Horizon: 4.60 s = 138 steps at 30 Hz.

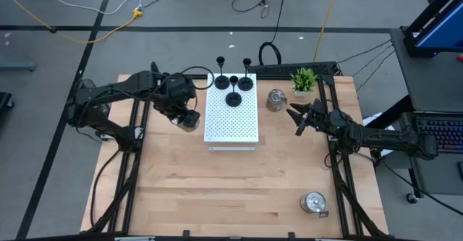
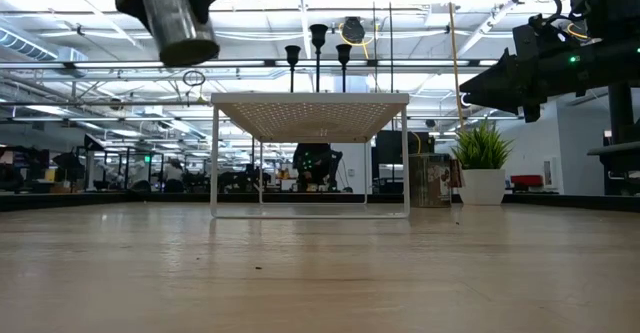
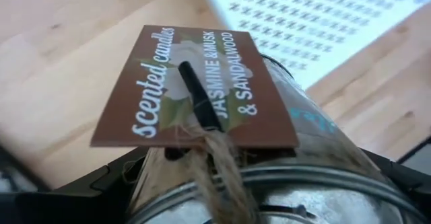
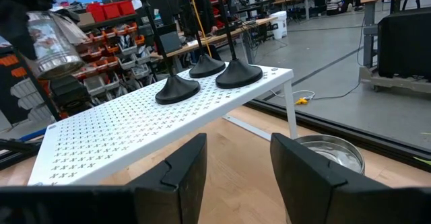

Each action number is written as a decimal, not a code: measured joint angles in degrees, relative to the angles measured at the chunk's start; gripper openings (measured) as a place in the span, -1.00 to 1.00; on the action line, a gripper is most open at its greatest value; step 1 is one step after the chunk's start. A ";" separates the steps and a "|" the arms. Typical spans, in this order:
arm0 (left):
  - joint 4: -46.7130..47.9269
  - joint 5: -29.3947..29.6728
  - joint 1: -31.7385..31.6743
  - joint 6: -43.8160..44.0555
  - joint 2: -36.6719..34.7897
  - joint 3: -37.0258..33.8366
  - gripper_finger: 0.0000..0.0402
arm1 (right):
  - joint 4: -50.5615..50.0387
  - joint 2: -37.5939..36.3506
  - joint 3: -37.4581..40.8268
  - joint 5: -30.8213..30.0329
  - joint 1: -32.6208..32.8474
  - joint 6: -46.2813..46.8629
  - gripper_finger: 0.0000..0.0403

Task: Pick & Place candle stick holders
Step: Put the top left brown scented candle on the shelf

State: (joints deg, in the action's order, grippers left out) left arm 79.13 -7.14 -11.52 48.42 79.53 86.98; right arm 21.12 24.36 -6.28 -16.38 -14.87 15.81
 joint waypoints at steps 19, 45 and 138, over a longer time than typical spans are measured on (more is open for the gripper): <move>-12.54 -0.61 4.09 -2.32 5.24 0.00 0.79 | 0.05 0.02 0.00 -0.01 -0.01 -0.02 -0.23; -19.65 1.59 3.90 -2.96 15.03 6.82 0.79 | 0.07 0.07 0.00 0.00 0.00 -0.02 -0.23; -4.73 2.30 1.78 -6.57 25.83 17.29 0.96 | 0.00 0.09 0.00 0.00 0.00 -0.02 -0.23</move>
State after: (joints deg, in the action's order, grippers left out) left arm 74.40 -4.84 -9.74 41.85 105.36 104.27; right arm 21.12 24.45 -6.28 -16.38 -14.87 15.79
